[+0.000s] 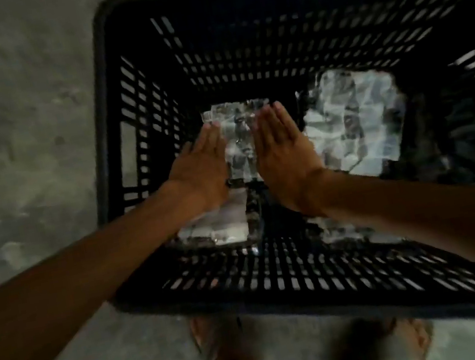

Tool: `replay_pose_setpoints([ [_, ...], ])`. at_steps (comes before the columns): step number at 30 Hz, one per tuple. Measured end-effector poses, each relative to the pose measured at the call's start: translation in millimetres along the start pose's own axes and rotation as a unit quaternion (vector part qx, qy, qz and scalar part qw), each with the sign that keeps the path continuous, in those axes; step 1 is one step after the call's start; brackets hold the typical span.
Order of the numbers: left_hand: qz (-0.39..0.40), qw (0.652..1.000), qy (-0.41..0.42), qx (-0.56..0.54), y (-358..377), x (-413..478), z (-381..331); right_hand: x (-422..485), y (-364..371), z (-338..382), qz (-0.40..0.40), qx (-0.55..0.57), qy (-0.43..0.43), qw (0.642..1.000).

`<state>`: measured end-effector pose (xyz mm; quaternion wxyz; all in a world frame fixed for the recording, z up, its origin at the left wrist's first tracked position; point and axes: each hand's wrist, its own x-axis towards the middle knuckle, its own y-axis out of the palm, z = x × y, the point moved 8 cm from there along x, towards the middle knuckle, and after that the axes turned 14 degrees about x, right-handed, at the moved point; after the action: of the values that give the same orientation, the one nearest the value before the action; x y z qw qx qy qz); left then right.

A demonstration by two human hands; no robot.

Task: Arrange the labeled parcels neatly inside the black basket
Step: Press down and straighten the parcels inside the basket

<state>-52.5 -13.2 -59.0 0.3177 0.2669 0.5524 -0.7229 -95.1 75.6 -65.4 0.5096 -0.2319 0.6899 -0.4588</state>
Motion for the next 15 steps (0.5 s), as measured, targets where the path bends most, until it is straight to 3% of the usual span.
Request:
replay_pose_setpoints([
  [4,0.037,0.999,-0.017,0.028,24,28,-7,22,27,7,-0.009,-0.004,-0.004,1.0],
  [10,-0.038,0.993,-0.097,0.056,38,47,-25,35,44,15,-0.045,0.033,-0.003,0.998],
  [15,-0.051,0.995,-0.074,0.046,35,34,-21,27,35,2,0.003,0.171,0.016,0.985],
])
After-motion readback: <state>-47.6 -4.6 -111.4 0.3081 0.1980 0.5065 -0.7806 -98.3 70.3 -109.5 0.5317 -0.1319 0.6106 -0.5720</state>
